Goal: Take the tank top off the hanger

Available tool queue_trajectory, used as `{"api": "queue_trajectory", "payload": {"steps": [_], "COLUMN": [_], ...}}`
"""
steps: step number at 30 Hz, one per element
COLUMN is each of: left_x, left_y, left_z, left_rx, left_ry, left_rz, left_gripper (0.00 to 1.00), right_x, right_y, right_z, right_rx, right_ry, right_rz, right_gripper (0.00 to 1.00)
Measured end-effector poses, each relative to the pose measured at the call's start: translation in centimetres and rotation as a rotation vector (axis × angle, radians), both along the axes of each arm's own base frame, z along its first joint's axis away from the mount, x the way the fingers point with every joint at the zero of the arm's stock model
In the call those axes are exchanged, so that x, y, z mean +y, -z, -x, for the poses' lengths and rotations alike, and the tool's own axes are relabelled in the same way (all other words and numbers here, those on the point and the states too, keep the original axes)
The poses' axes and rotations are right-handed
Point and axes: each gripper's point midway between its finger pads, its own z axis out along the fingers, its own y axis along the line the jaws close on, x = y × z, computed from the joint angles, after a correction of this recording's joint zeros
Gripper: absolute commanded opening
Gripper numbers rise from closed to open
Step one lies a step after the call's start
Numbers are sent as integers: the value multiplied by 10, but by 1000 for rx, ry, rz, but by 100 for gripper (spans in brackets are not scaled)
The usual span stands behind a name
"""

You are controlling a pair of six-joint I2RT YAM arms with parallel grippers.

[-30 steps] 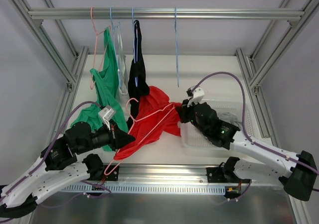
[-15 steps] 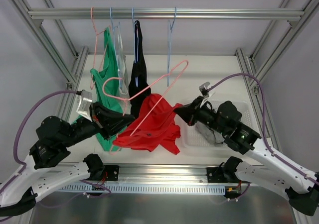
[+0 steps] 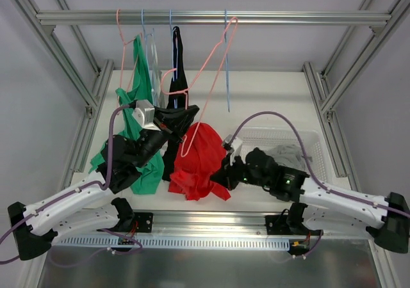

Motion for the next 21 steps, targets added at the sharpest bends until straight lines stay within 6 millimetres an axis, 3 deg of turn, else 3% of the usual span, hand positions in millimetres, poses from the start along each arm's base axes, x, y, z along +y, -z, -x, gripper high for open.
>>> {"api": "queue_trajectory", "payload": {"steps": [3, 4, 6, 7, 8, 9, 14, 21], "left_x": [12, 17, 26, 31, 35, 39, 53, 56], "left_y": [6, 5, 1, -2, -5, -6, -1, 47], "left_z": [-11, -12, -13, -14, -14, -15, -21, -31], "left_rx": [-22, -37, -67, -76, -82, -80, 0, 173], "left_ry": [-90, -115, -154, -179, -192, -207, -265, -328], "left_rz": [21, 35, 61, 75, 81, 90, 84, -28], "left_gripper": [0, 0, 0, 0, 0, 0, 0, 0], "right_x": [0, -1, -3, -3, -4, -4, -5, -27], "right_y": [61, 74, 90, 94, 97, 98, 90, 67], "right_z": [-1, -2, -5, -6, -9, -10, -17, -22], "right_rx": [79, 94, 121, 130, 136, 136, 117, 69], "right_ry": [43, 60, 94, 109, 127, 138, 186, 255], "right_rz": [173, 213, 261, 273, 282, 285, 258, 226], "right_gripper": [8, 16, 44, 76, 91, 99, 99, 100]}}
